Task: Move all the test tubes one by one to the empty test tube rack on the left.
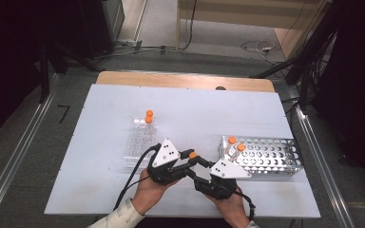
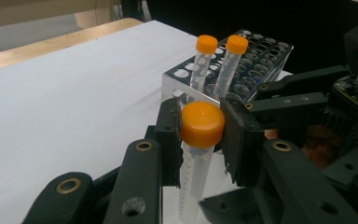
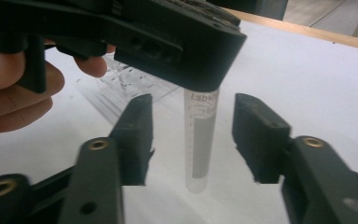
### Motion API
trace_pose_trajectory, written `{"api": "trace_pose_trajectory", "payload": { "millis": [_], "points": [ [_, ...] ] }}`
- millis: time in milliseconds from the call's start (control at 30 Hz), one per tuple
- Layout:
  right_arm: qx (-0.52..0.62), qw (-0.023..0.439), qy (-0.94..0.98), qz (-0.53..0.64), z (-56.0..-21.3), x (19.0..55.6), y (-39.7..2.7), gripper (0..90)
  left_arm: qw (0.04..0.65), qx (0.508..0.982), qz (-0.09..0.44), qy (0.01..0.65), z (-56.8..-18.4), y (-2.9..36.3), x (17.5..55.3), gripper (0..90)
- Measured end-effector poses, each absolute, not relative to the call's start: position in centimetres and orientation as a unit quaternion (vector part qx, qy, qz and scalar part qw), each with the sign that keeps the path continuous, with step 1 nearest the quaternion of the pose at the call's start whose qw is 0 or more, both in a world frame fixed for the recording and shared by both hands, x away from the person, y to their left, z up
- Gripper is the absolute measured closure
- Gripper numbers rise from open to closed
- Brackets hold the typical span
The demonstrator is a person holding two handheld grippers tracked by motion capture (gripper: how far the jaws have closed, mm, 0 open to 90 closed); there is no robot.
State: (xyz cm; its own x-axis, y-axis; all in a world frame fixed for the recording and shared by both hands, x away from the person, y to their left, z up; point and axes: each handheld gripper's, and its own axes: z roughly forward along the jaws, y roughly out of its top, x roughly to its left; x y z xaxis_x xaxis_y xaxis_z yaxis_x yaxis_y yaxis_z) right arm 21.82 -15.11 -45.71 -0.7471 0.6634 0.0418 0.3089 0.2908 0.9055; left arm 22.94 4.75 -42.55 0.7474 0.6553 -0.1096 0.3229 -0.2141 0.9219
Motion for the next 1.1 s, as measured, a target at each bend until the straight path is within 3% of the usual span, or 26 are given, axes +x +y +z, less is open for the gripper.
{"api": "trace_pose_trajectory", "payload": {
  "millis": [167, 733, 1100],
  "points": [
    [0.319, 0.168, 0.781, 0.51, -45.6, 21.6, -15.4, 26.4, 0.542, 0.759, 0.153, 0.326, -41.9, 5.4, 23.3, 70.1],
    [0.321, 0.189, 0.78, 0.503, -45.3, 20.8, -17.0, 20.8, 0.545, 0.705, 0.198, 0.409, -38.2, 13.0, 26.3, 70.1],
    [0.328, 0.2, 0.779, 0.495, -45.4, 20.4, -17.4, 20.9, 0.526, 0.686, 0.243, 0.441, -38.2, 15.3, 27.9, 70.1]
  ]
}}
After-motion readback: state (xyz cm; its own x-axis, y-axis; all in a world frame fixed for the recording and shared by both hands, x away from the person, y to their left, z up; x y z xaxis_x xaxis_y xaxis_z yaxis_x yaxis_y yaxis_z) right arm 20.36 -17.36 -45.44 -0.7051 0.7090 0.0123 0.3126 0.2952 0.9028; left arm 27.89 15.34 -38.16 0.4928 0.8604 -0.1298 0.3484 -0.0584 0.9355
